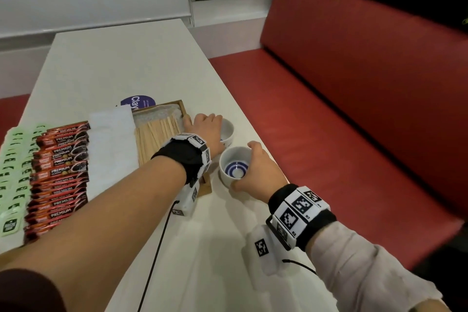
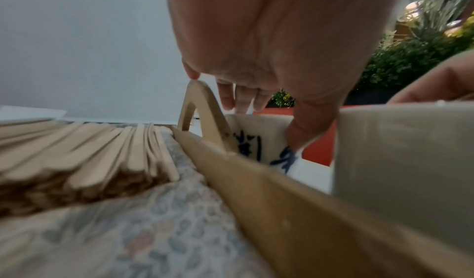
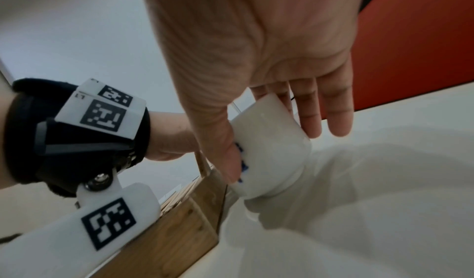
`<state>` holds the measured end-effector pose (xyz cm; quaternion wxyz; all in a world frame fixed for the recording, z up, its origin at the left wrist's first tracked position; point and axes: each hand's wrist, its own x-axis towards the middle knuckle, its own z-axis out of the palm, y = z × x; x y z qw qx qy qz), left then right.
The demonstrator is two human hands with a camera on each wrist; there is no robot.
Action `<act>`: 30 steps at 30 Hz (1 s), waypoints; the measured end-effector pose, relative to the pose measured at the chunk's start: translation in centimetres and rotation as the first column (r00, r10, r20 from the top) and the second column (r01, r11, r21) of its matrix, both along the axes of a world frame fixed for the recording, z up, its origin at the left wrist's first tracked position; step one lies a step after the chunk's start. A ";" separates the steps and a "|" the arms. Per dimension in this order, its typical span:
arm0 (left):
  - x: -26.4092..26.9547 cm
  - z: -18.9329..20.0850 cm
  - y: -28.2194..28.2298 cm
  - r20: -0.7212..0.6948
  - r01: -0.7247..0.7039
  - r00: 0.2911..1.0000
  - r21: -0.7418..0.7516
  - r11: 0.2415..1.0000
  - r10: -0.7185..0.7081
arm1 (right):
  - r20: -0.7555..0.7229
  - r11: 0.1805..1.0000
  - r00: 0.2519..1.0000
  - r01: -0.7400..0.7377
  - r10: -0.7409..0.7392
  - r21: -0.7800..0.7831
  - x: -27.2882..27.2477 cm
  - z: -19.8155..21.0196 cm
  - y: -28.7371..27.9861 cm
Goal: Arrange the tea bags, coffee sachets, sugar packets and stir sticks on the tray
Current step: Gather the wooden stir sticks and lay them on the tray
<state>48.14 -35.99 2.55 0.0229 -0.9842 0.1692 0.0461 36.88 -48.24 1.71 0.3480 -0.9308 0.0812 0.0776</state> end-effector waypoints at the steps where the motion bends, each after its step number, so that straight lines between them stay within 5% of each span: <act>1: 0.3 -0.2 0.0 0.012 -0.017 1.000 -0.014 1.000 0.017 | 0.005 1.000 1.000 0.010 -0.010 0.019 0.4 0.0 0.0; 14: 3.3 -0.6 2.3 0.191 -0.222 0.955 -0.053 0.974 0.228 | 0.029 0.992 0.998 -0.065 0.063 0.107 5.0 -1.2 -0.2; 30: 3.6 -0.6 2.4 0.185 -0.289 0.931 -0.153 0.945 0.314 | 0.025 0.987 0.994 -0.112 0.110 0.118 6.8 -1.2 0.4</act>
